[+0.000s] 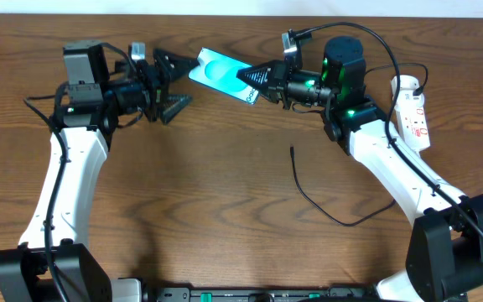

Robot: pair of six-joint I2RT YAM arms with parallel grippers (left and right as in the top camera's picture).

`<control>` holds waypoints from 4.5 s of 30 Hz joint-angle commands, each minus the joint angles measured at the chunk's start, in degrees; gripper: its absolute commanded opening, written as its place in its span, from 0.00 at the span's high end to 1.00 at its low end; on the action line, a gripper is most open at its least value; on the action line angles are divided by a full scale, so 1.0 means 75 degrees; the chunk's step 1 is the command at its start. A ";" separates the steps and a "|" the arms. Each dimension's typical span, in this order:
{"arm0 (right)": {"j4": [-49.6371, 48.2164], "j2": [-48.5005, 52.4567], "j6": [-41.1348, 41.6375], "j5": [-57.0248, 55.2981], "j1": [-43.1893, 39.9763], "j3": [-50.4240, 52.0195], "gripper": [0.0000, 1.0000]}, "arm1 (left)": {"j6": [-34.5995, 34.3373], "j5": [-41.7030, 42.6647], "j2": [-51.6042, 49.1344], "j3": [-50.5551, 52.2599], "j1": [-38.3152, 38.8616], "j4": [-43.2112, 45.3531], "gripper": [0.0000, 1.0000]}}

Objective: Plug charger to phone and switch on socket

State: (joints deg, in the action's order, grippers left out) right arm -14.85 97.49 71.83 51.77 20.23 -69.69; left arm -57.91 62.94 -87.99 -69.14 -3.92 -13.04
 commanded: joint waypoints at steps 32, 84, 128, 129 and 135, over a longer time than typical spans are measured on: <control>-0.1743 0.0017 0.2241 -0.1489 0.0761 -0.0117 0.99 | -0.2311 -0.3413 0.0012 -0.0111 0.1058 0.3127 0.06; -0.1673 0.0017 0.2477 -0.2119 0.0743 -0.0117 0.99 | -0.2646 -0.3069 0.0015 -0.0111 0.1320 0.3421 0.59; -0.1649 0.0017 0.3162 -0.2168 0.0758 -0.0117 0.99 | -0.2393 -0.2844 0.0012 -0.0111 0.1320 0.3870 0.81; -0.1649 0.0017 0.3162 -0.2168 0.0758 -0.0117 0.99 | -0.2393 -0.2844 0.0012 -0.0111 0.1320 0.3870 0.81; -0.1647 0.0017 0.3159 -0.2171 0.0758 -0.0117 0.99 | -0.2393 -0.2847 0.0012 -0.0111 0.1320 0.3870 0.92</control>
State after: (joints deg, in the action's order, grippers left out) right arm -28.12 97.49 96.84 36.49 26.04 -70.17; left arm -78.17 39.18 -88.53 -69.12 5.65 15.11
